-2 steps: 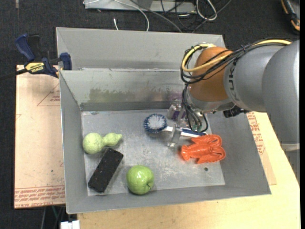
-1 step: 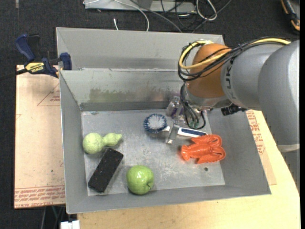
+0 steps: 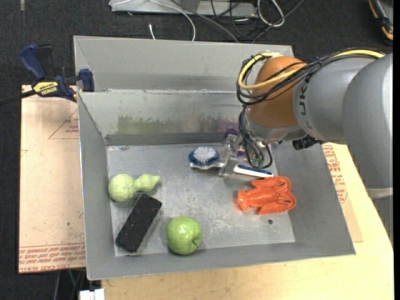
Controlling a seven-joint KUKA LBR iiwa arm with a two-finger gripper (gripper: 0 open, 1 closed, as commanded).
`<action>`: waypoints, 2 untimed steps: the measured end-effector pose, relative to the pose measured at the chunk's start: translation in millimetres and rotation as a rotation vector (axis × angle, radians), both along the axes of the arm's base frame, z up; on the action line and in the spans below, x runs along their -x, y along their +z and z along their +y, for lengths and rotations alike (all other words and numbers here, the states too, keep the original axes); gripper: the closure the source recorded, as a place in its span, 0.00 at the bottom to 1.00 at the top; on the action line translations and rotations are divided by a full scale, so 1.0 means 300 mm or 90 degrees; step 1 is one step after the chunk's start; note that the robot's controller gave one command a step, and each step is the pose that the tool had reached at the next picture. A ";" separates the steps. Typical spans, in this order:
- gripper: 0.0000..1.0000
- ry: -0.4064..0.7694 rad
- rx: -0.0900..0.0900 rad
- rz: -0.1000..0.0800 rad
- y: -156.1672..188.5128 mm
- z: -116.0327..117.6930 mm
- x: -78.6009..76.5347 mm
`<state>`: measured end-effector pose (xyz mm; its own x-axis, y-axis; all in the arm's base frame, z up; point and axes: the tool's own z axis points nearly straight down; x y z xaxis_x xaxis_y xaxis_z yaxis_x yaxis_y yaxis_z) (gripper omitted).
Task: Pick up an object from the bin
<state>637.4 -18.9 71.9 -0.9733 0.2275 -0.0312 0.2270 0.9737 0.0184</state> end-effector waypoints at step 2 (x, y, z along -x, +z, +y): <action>1.00 0.119 0.003 -0.001 0.230 -0.153 0.104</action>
Offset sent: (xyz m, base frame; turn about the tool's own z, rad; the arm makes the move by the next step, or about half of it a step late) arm -0.0338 -0.0520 0.0770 -0.2059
